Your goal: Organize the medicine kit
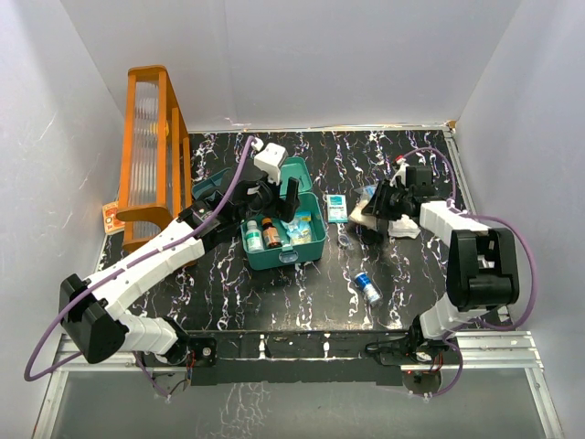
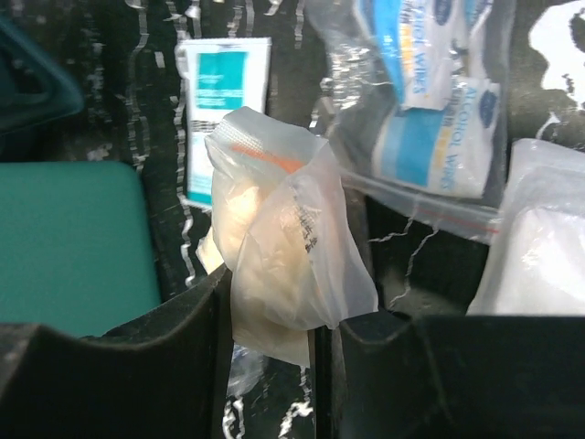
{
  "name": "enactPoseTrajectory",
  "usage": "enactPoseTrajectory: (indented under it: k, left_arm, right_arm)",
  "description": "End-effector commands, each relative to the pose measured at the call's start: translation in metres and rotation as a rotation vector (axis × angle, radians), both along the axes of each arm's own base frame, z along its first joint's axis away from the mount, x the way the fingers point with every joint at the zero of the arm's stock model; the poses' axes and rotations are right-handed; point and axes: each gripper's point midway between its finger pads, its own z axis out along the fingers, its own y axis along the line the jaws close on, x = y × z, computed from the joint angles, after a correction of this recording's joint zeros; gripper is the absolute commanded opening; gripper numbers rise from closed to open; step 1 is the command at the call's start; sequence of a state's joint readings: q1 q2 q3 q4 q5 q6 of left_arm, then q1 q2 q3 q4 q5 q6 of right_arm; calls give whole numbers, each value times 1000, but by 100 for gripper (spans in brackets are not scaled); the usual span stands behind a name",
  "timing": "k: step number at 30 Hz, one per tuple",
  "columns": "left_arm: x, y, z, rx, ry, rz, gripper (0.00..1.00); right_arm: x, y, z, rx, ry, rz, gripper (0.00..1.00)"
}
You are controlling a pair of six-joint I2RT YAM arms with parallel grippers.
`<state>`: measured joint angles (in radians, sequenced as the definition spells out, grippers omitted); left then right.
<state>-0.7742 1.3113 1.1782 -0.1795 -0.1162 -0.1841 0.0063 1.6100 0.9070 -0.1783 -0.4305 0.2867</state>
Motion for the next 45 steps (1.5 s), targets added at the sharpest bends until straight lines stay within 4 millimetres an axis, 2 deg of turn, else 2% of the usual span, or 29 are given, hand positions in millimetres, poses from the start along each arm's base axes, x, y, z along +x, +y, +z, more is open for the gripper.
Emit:
enactPoseTrajectory:
  k: [1, 5, 10, 15, 19, 22, 25, 30, 34, 40, 45]
  left_arm:
    - [4, 8, 38, -83, -55, 56, 80]
    - [10, 11, 38, -119, -22, 82, 80]
    - [17, 9, 28, -239, 119, 58, 81]
    - [18, 2, 25, -360, 211, -3, 81]
    - [2, -18, 25, -404, 276, -167, 81]
    - [-7, -30, 9, -393, 337, -263, 79]
    - [-11, -30, -3, -378, 368, -287, 75]
    - [-16, -31, -9, -388, 385, -322, 70]
    - [-11, -27, -8, -411, 387, -303, 56]
    - [-15, -23, -3, -478, 356, -326, 54]
    - [-12, -20, -3, -496, 346, -322, 34]
  right_arm:
    - [3, 19, 68, 106, -124, 59, 30]
    - [-4, 31, 110, 184, -161, 102, 25]
    - [-13, 47, 152, 258, -193, 157, 25]
    - [-23, 85, 184, 303, -225, 233, 26]
    - [-31, 124, 207, 344, -260, 295, 27]
    - [-36, 152, 221, 395, -284, 337, 27]
    - [-39, 171, 226, 419, -296, 381, 28]
    - [-49, 196, 218, 436, -272, 466, 29]
    - [-54, 204, 218, 453, -275, 514, 31]
    - [-60, 211, 222, 496, -274, 570, 32]
    - [-63, 214, 223, 530, -250, 583, 35]
